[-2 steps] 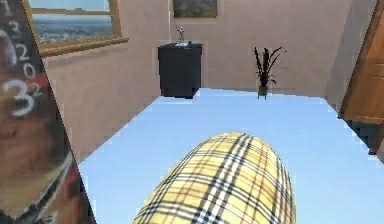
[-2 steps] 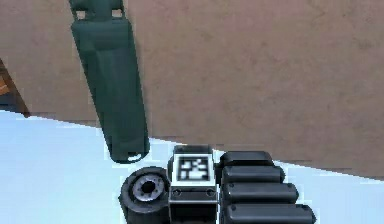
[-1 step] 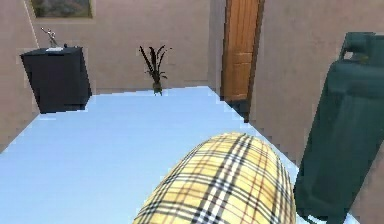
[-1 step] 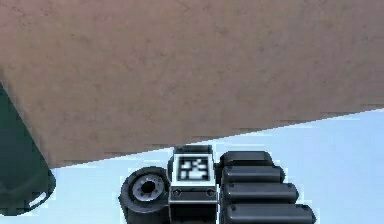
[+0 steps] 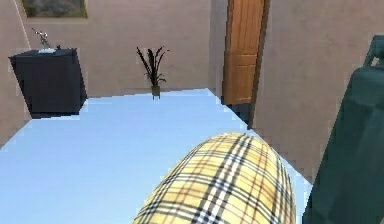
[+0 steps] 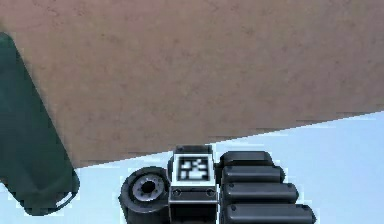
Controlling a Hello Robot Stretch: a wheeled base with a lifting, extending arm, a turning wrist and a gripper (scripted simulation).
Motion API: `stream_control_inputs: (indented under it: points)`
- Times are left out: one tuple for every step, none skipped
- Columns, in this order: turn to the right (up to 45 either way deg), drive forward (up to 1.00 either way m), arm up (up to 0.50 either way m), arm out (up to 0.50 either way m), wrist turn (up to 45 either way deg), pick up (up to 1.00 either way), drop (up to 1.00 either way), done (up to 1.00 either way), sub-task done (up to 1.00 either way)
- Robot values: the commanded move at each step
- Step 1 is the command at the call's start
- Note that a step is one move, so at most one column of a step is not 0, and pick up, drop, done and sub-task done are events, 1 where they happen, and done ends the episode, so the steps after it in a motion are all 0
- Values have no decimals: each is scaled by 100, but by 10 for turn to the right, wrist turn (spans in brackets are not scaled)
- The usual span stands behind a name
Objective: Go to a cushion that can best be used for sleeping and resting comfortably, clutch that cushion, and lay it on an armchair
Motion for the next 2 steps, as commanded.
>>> stream_control_inputs:
  points:
    - [30,0,0,0,0,0,0,0,0]
    - [0,100,0,0,0,0,0,0,0]
